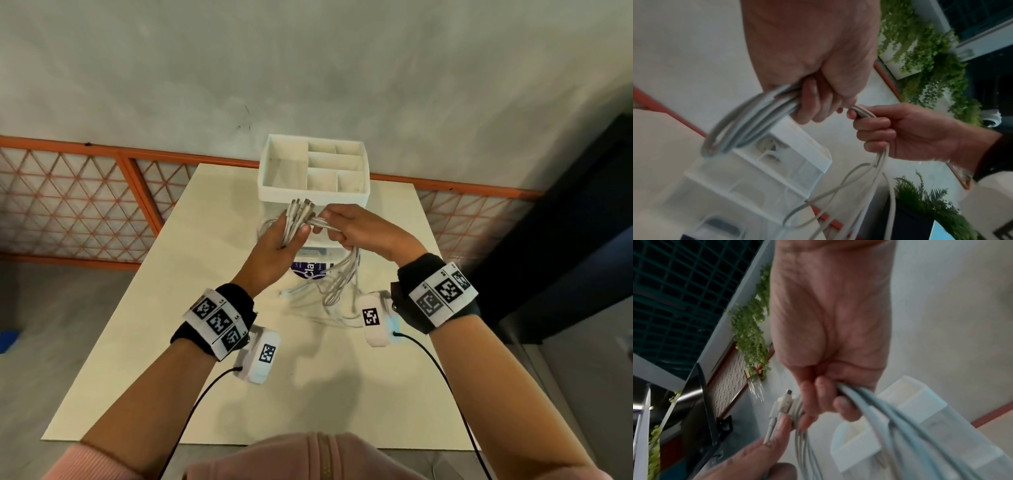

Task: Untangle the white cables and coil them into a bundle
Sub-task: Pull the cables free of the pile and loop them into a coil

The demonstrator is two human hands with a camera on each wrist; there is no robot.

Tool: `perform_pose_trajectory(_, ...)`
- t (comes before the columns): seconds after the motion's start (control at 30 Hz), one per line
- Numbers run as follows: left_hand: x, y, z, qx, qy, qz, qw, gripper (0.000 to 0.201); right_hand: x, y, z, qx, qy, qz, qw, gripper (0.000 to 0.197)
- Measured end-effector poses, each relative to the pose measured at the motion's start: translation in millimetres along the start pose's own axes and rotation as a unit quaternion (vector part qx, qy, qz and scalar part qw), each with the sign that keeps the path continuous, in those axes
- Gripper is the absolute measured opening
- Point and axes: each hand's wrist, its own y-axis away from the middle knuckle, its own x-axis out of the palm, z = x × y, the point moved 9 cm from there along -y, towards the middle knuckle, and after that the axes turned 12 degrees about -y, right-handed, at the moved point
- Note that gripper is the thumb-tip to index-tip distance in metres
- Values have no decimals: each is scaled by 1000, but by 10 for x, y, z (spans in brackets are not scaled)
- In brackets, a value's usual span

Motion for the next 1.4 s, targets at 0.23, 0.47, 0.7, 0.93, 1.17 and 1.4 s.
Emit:
perform_pose_trajectory(0.23,-238,-149,-216,57,-114,-43,991,26,-29,68,-194,-27,-31,25,999,30)
perform_pose_trajectory(0.47,-674,-225,-277,41,-78,-185,979,33,-151,-24,-882,-2,-11,-14,1000,20)
perform_pose_trajectory(0.7,-994,-150,-174,20,-46,-288,956,30,-443,90,-1787,134,-2,-123,983,20)
perform_pose_trajectory(0.93,-892,-115,-132,10,-73,-288,955,28,-396,473,-2348,266,-260,-210,904,20)
perform_pose_trajectory(1.17,-836,-186,-6,-14,-77,-279,957,32,-432,330,-2131,242,-159,-147,946,26)
perform_pose_trajectory(1.4,-834,-178,-66,1,-60,-278,959,30,-798,490,-2369,335,-42,-319,886,48)
